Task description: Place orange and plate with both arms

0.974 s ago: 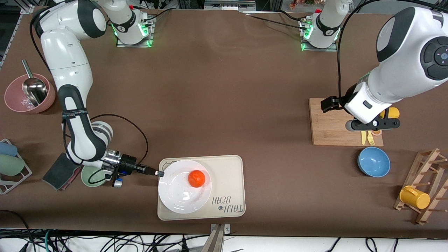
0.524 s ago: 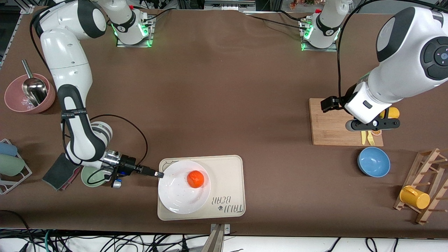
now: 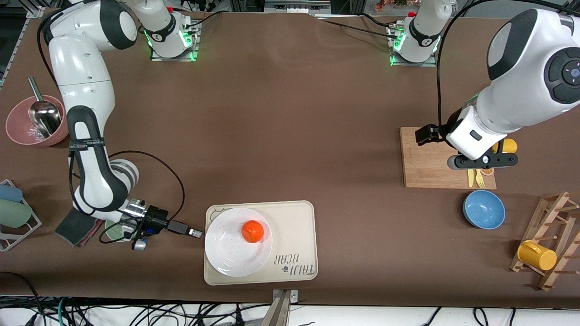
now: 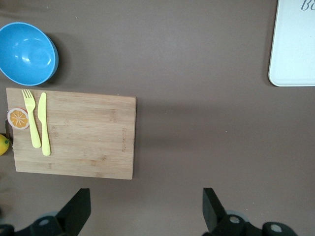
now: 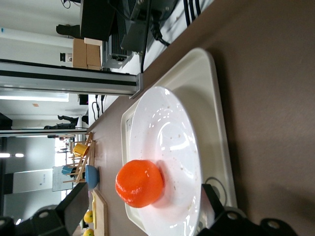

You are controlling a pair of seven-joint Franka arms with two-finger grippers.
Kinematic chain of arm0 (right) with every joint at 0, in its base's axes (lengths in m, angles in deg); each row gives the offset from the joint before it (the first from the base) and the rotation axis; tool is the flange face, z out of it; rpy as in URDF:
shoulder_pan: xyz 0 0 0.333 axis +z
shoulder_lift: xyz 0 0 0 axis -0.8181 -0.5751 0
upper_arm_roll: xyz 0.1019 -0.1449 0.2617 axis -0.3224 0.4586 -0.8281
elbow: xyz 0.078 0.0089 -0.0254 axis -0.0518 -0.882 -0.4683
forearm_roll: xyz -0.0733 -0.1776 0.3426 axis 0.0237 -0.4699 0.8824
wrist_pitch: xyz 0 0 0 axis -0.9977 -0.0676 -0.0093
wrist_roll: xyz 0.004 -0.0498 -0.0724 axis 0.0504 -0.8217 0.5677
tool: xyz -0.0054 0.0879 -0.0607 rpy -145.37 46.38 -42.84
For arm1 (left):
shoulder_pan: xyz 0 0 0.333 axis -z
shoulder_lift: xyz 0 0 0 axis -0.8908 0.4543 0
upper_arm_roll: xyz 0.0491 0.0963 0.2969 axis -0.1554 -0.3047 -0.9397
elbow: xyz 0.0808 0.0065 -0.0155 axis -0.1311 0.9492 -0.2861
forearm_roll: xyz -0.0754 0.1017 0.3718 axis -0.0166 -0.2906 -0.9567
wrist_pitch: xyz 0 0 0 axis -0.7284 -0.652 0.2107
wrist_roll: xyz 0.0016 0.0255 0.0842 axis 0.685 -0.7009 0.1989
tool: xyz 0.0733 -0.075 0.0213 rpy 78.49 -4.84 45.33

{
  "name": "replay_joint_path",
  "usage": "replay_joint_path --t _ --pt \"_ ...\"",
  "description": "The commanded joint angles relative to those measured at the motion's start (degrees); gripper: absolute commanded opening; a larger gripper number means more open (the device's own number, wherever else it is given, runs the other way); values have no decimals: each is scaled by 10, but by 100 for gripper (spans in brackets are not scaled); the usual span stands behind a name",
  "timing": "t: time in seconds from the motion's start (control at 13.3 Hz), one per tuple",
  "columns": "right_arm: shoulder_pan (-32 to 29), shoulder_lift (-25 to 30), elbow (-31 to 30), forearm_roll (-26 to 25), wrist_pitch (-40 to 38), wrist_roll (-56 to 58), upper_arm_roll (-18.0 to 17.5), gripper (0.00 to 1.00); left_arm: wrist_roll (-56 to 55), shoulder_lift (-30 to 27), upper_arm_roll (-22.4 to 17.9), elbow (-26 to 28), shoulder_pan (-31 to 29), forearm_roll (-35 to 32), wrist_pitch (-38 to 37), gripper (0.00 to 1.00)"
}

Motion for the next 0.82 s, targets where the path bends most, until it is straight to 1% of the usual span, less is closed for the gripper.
replay_joint_path --t 0.0,0.15,0.22,0.37,0.52,0.75 --pt "-7 24 6 -86 -23 -6 12 100 8 -5 2 3 -1 -12 -1 100" --pt "-9 53 0 -183 -48 -18 19 100 9 -5 1 3 -1 -13 -2 100" --pt "-8 72 -5 -245 -72 -22 30 100 9 -5 2 3 -1 -13 -1 100" --pt "-8 104 -6 -368 -110 -46 31 100 10 -5 1 3 -1 -12 -1 100" --pt "-5 132 -6 -455 -151 -96 31 100 12 -5 1 3 -3 -12 -2 100" --pt "5 159 -3 -567 -207 -164 27 100 14 -5 1 3 -4 -12 -1 100"
